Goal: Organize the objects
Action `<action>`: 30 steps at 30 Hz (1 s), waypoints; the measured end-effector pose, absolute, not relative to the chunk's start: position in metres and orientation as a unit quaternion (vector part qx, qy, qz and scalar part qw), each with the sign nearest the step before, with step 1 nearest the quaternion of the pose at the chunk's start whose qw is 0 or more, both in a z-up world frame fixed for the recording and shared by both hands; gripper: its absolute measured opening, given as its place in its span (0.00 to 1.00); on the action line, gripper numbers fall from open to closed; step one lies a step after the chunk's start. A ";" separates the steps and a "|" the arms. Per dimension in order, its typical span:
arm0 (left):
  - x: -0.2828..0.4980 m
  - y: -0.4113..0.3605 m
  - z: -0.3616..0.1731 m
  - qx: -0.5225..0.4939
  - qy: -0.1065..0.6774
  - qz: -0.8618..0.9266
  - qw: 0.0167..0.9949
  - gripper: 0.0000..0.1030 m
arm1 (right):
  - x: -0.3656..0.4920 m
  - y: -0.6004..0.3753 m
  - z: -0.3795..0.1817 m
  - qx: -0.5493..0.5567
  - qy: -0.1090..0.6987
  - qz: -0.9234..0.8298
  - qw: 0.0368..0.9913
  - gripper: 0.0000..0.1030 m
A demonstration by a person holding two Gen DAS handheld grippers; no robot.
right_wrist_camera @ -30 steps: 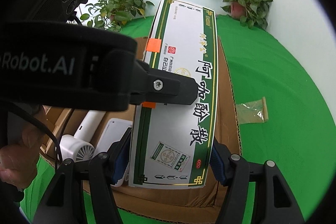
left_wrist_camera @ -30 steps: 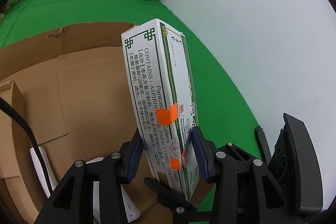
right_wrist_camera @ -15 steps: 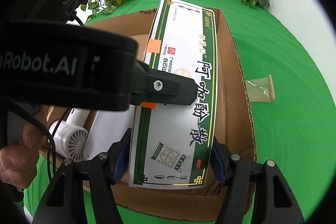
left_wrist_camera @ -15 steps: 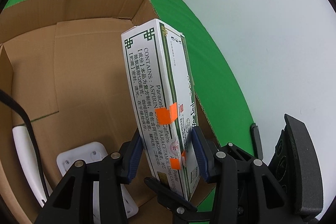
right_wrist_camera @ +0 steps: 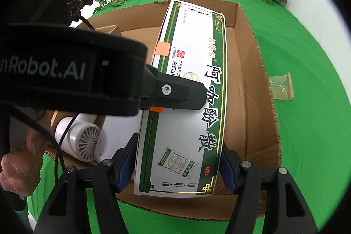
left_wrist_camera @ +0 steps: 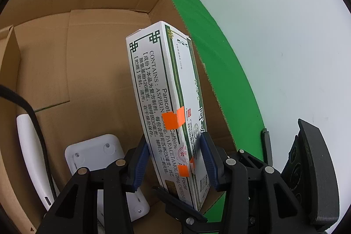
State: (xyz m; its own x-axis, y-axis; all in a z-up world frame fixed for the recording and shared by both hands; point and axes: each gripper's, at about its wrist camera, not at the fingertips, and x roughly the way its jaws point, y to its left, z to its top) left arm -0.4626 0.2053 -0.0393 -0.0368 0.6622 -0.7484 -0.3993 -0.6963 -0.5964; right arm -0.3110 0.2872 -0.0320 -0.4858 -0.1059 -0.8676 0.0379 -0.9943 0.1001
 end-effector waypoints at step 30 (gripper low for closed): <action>-0.470 0.162 -0.026 -0.567 -0.088 0.757 0.312 0.53 | -0.313 0.281 -0.053 0.556 -0.061 -0.828 0.038 0.68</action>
